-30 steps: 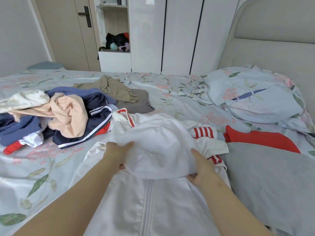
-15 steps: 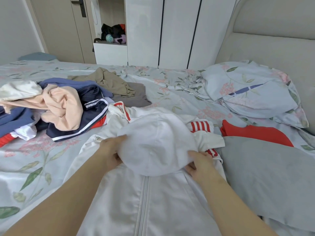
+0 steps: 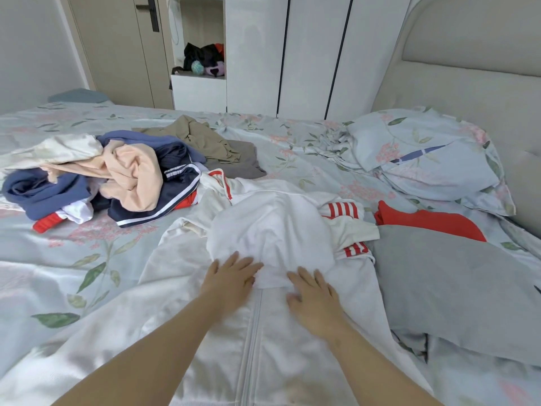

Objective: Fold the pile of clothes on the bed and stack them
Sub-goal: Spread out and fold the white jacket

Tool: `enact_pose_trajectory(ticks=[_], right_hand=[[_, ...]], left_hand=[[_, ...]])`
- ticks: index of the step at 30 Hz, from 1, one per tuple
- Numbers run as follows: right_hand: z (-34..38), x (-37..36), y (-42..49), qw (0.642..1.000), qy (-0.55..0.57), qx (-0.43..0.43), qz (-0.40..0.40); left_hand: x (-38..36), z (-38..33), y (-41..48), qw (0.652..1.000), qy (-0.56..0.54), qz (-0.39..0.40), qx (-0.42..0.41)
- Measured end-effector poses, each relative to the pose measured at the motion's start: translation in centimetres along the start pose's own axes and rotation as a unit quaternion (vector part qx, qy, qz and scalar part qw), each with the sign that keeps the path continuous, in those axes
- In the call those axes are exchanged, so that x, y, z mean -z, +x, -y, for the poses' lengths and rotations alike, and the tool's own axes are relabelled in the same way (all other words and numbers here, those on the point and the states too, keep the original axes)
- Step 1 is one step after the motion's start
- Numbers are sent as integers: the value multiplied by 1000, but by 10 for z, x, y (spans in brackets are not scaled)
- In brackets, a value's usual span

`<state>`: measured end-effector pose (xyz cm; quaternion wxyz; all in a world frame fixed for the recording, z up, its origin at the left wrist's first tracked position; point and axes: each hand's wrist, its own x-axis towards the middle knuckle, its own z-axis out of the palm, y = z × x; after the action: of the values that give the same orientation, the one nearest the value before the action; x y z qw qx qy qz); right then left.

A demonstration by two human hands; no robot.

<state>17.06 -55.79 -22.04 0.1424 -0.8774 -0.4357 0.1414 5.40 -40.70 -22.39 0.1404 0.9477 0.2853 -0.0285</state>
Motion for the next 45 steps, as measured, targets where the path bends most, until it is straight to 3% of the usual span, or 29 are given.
enact_pose_trajectory(ticks=[4,9,13,19,22,27,29,30,32,36,38,40,43,45], right_hand=[[-12,-12,-33,998,-56,-9,6],[-18,-19,-74,995,-103,7,17],[-23,-23,-114,994,-79,75,17],[-27,-34,-164,967,-186,168,39],[-33,-34,-169,962,-197,182,47],[-39,-25,-168,965,-145,220,-5],[-41,-18,-165,960,-127,246,-51],[-37,-9,-165,962,-120,243,-37],[-31,8,-163,967,-98,234,-10],[-32,25,-151,968,-127,196,-89],[-32,35,-146,966,-150,171,-124],[-34,44,-133,956,-206,127,-165],[-20,64,-121,932,-242,96,-252],[-11,71,-111,932,-221,89,-273]], left_hand=[[-14,7,-32,999,42,-17,2],[-24,2,-88,997,67,16,-27],[-30,6,-132,996,41,13,-80],[-46,6,-176,966,161,-53,-197],[-45,7,-175,958,202,-56,-195],[-37,6,-176,949,150,-121,-249],[-30,11,-176,953,99,-118,-260],[-25,12,-176,956,75,-107,-261],[-12,12,-172,966,49,-91,-238],[20,12,-162,983,37,-2,-179],[39,10,-156,987,84,13,-133],[57,5,-145,981,176,-21,-85],[77,-15,-127,929,363,-75,-8],[82,-31,-114,925,370,-76,41]])
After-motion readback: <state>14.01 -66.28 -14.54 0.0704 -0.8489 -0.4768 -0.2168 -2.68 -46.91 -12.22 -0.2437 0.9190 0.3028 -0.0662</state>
